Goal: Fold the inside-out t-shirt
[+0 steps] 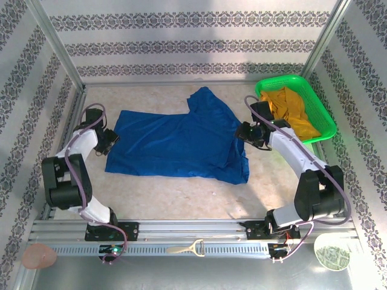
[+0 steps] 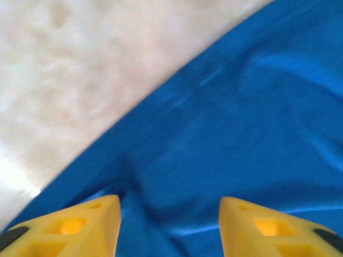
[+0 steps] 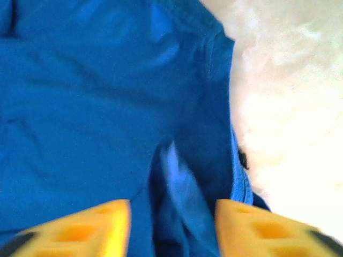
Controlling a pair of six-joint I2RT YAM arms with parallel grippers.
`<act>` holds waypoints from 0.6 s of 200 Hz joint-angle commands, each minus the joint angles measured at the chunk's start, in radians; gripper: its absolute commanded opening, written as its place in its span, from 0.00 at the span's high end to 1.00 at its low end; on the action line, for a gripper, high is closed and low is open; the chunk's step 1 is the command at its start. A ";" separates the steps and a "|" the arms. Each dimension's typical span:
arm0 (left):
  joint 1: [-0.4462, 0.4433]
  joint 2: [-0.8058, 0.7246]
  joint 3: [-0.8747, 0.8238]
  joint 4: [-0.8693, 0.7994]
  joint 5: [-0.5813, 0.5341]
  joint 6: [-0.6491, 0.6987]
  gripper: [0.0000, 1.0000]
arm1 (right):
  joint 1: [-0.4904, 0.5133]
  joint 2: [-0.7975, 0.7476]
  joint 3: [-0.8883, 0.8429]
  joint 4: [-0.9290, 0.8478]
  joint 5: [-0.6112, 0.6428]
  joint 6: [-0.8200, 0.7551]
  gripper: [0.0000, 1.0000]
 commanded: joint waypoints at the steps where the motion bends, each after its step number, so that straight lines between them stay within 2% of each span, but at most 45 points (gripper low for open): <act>1: 0.013 0.003 0.125 0.005 0.071 0.108 0.43 | -0.003 -0.097 0.022 -0.070 0.015 -0.020 0.41; 21: 0.011 -0.084 0.094 -0.039 0.109 0.115 0.38 | 0.018 -0.246 -0.118 -0.099 -0.010 0.029 0.41; 41: 0.008 -0.209 -0.037 -0.059 0.182 0.074 0.36 | 0.067 -0.367 -0.262 -0.107 -0.009 0.072 0.40; 73: 0.001 -0.394 -0.327 0.092 0.266 -0.049 0.32 | 0.135 -0.444 -0.448 -0.034 -0.018 0.146 0.37; 94: -0.001 -0.408 -0.405 0.167 0.278 -0.076 0.30 | 0.160 -0.422 -0.489 0.004 -0.008 0.160 0.37; 120: -0.001 -0.324 -0.399 0.216 0.290 -0.054 0.29 | 0.172 -0.388 -0.504 0.037 -0.004 0.170 0.38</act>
